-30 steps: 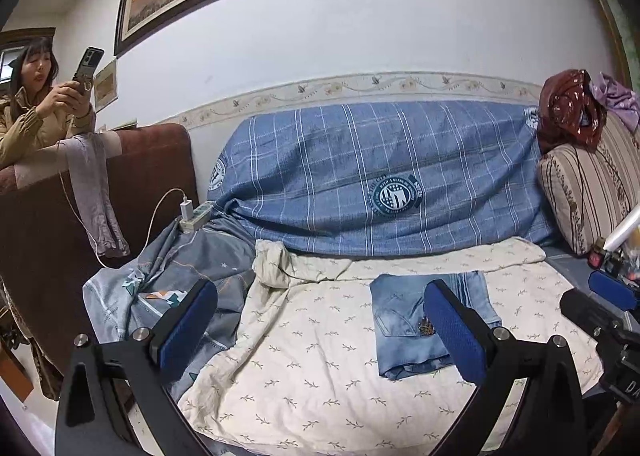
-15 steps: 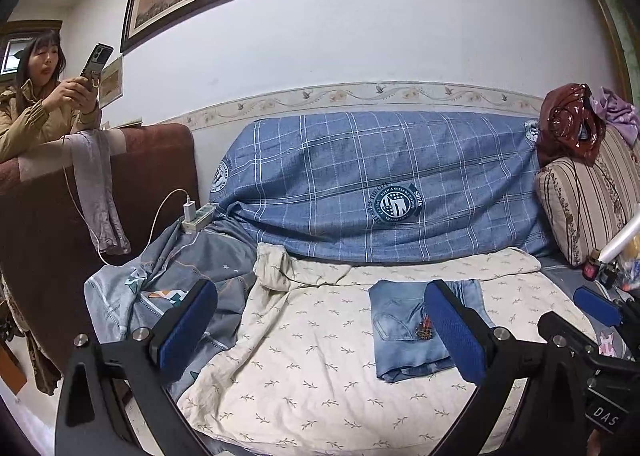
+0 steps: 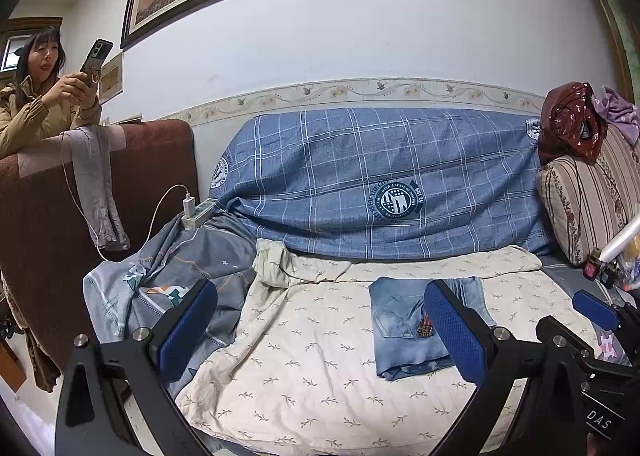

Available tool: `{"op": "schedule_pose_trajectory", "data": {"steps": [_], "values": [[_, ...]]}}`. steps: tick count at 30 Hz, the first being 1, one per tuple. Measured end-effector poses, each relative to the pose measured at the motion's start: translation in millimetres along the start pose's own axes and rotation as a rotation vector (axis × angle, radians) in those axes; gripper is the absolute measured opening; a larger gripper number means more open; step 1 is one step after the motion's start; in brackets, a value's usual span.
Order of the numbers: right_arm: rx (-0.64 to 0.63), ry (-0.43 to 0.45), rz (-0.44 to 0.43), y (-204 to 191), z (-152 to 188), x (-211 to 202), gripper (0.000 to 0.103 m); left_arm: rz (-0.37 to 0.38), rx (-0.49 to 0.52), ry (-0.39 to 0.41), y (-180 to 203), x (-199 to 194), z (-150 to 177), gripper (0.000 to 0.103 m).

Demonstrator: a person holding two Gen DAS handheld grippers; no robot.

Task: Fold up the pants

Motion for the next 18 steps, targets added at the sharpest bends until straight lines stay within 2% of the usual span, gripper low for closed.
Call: {"op": "schedule_pose_trajectory", "data": {"steps": [18], "values": [[0.003,0.003,-0.005,0.7,-0.3,-1.8,0.071,0.018,0.001,0.014,3.4,-4.5,-2.4,0.103]]}}
Point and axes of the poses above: each gripper's, at about its wrist camera, not at the fingertips, and x roughly the way its jaws point, y to its right, z to its underside, the point moved 7 cm from there along x, roughly the way its jaws point, and after that the axes turned 9 degrees about y, right-handed, at the moved point
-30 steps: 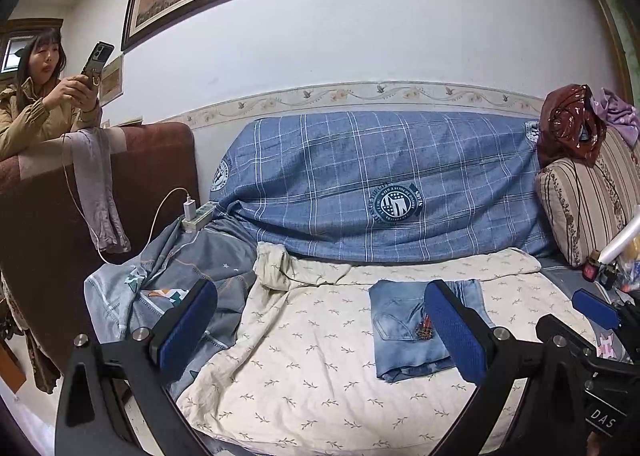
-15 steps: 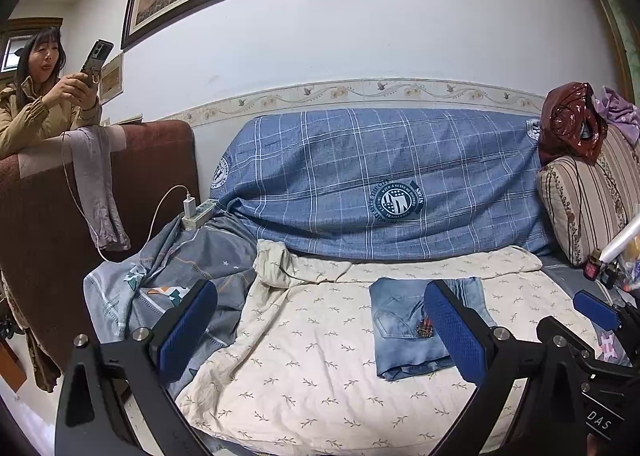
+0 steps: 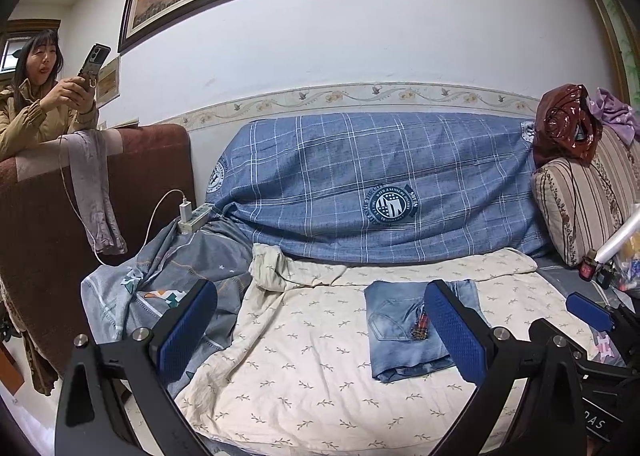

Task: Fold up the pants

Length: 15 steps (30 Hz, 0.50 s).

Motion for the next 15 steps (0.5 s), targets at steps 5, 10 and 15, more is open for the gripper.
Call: {"op": "schedule_pose_trajectory", "data": {"steps": [5,10,15], "values": [[-0.001,-0.003,0.000,-0.3,2.1,1.2,0.071,0.008,-0.004,0.000,-0.5,-0.7,0.2,0.103],[0.004,0.002,0.008,1.0,2.3,1.3,0.071,0.022,-0.020,-0.008,-1.9,1.3,1.8,0.103],[0.013,0.007,0.013,3.9,0.7,1.7,0.071,0.030,-0.033,-0.020,-2.0,3.9,4.1,0.103]]}}
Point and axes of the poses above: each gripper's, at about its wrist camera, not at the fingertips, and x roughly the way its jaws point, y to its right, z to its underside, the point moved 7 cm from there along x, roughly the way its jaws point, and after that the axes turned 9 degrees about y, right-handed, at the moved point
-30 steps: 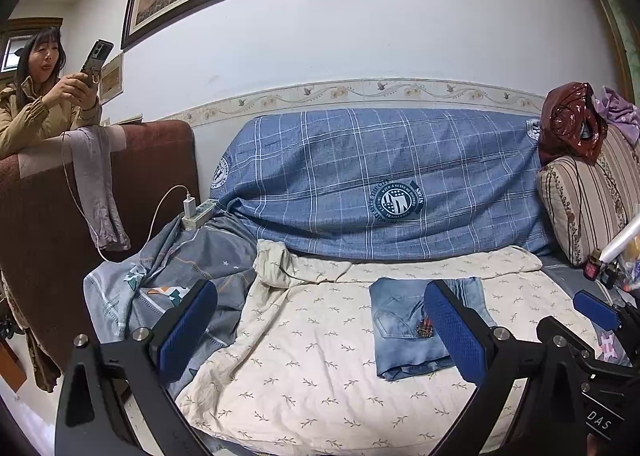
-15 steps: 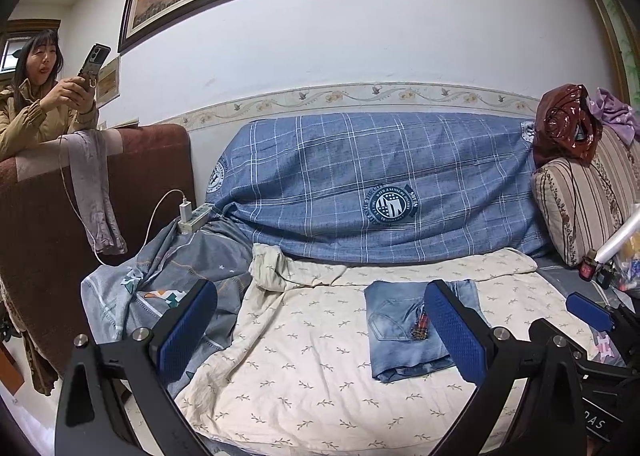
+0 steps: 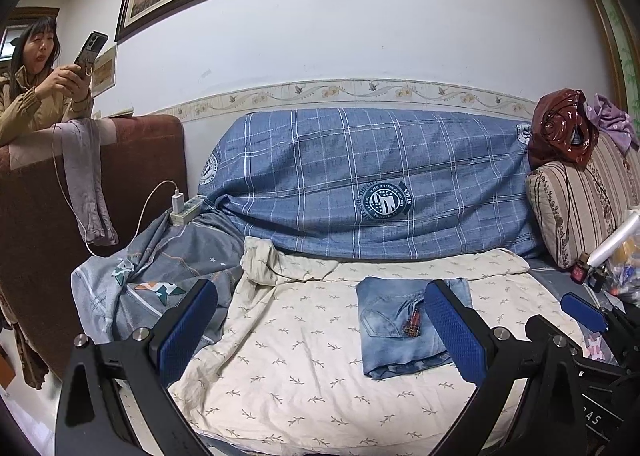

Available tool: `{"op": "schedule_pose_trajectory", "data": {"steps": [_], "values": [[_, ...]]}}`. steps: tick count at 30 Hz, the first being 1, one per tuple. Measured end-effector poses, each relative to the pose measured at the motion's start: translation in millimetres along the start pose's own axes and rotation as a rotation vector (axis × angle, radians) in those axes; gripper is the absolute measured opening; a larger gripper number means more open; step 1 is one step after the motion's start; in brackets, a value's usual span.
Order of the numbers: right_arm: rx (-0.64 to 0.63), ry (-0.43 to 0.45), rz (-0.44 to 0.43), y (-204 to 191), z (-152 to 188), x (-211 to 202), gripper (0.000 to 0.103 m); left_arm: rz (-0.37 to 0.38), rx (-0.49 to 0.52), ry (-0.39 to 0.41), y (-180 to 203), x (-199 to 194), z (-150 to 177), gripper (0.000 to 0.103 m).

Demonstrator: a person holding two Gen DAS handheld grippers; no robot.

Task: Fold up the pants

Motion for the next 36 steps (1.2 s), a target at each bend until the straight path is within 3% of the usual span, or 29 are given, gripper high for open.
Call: {"op": "schedule_pose_trajectory", "data": {"steps": [24,36], "values": [[-0.014,-0.017,-0.003,-4.6,3.4,8.9,0.071,0.010,-0.027,-0.008,-5.2,6.3,0.8,0.103],[0.008,-0.048,-0.018,8.7,7.4,51.4,0.071,0.015,-0.014,-0.046,-1.5,48.5,8.5,0.103]]}}
Point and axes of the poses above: each gripper's, at about its wrist camera, not at the fingertips, and x roughly the way its jaws point, y to its right, z to its underside, the point moved 7 cm from there along x, roughly the way its jaws point, and after that the axes turned 9 degrees about y, right-handed, at the moved point
